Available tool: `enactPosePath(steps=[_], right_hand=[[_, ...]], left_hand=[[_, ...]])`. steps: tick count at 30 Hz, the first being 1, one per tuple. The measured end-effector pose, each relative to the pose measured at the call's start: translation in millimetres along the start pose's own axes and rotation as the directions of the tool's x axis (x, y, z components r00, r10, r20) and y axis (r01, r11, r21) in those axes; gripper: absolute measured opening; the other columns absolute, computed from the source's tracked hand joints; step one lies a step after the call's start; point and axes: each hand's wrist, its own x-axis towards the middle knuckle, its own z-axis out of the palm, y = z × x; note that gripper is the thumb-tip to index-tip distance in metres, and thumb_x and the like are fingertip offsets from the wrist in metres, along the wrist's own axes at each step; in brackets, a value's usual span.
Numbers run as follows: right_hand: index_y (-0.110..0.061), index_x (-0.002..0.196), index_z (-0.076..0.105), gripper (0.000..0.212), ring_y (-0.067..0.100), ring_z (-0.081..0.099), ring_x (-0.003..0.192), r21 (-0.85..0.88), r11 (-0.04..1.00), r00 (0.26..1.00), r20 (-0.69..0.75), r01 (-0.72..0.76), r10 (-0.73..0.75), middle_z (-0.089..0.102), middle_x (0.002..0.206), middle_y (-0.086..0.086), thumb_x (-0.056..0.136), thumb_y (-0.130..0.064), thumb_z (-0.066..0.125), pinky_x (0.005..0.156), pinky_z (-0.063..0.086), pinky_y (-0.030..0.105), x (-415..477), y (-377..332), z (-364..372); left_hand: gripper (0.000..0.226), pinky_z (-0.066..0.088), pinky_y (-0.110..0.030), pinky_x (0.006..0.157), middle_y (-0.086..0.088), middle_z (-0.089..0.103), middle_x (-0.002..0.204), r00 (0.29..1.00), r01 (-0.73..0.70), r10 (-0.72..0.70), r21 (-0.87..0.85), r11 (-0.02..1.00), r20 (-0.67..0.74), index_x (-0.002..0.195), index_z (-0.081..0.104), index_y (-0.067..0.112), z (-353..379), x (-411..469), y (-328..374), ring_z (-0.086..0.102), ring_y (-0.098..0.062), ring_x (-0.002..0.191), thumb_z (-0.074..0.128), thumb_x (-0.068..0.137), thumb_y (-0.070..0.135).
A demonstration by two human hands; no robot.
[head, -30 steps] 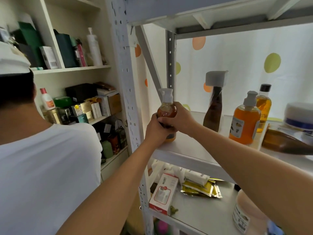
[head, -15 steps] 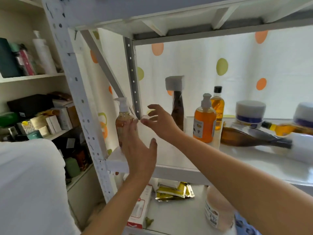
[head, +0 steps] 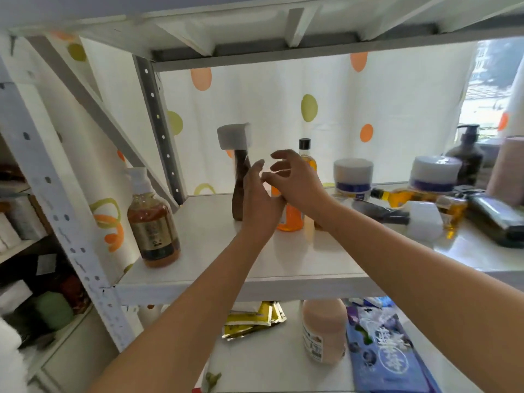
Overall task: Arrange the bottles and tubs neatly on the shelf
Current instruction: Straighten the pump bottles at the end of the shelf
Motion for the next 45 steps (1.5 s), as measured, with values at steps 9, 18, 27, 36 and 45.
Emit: enactPosePath(steps=[9,18,27,36,45], right_hand=[[-0.015,0.132,0.049,0.048,0.012,0.060,0.095,-0.063,0.996,0.972,-0.231,-0.064,0.048,0.064,0.108,0.000,0.090,-0.030,0.067,0.074,0.045,0.015,6.0,22.6,-26.7],[-0.009,0.141,0.039,0.064,0.020,0.056,0.102,-0.191,0.950,0.968,-0.076,-0.248,0.238,0.059,0.125,0.011,0.089,-0.034,0.067,0.080,0.046,0.029,11.8,37.5,-13.8],[-0.016,0.140,0.041,0.069,0.026,0.062,0.109,-0.197,0.953,0.966,0.072,-0.229,0.247,0.062,0.121,0.009,0.081,-0.033,0.074,0.090,0.054,0.039,6.1,33.0,6.2],[-0.020,0.131,0.048,0.066,0.020,0.064,0.101,-0.078,0.991,0.949,0.288,-0.107,0.125,0.065,0.109,0.001,0.075,-0.040,0.078,0.090,0.054,0.038,-2.6,-3.7,74.6],[-0.017,0.119,0.053,0.054,0.015,0.067,0.088,0.012,0.999,0.921,0.389,-0.037,0.030,0.068,0.098,0.000,0.076,-0.040,0.075,0.080,0.057,0.031,0.3,-24.0,130.3]], left_hand=[[0.079,0.046,-0.039,0.102,-0.001,0.039,0.150,0.990,0.116,-0.130,0.213,0.970,0.052,0.146,0.033,0.023,15.0,16.1,-12.5,0.046,-0.021,0.131,0.077,0.081,0.030],[0.091,0.053,-0.036,0.085,-0.006,0.056,0.128,0.920,0.267,-0.317,0.223,0.937,0.230,0.143,0.030,0.016,27.0,27.3,-25.3,0.060,-0.026,0.111,0.083,0.072,0.038],[0.069,0.051,-0.036,0.086,-0.002,0.061,0.115,0.958,0.231,-0.276,0.350,0.908,0.082,0.128,0.042,0.018,17.3,19.2,-29.9,0.063,-0.023,0.103,0.078,0.074,0.041],[0.067,0.047,-0.033,0.091,-0.003,0.058,0.126,0.950,0.305,-0.266,0.307,0.901,-0.163,0.135,0.042,0.018,-61.3,-5.7,-48.1,0.059,-0.024,0.113,0.076,0.079,0.032],[0.077,0.040,-0.042,0.110,0.001,0.039,0.148,0.943,0.264,-0.204,0.220,0.939,-0.264,0.149,0.025,0.023,-94.2,-53.9,-38.1,0.041,-0.018,0.136,0.069,0.086,0.013]])
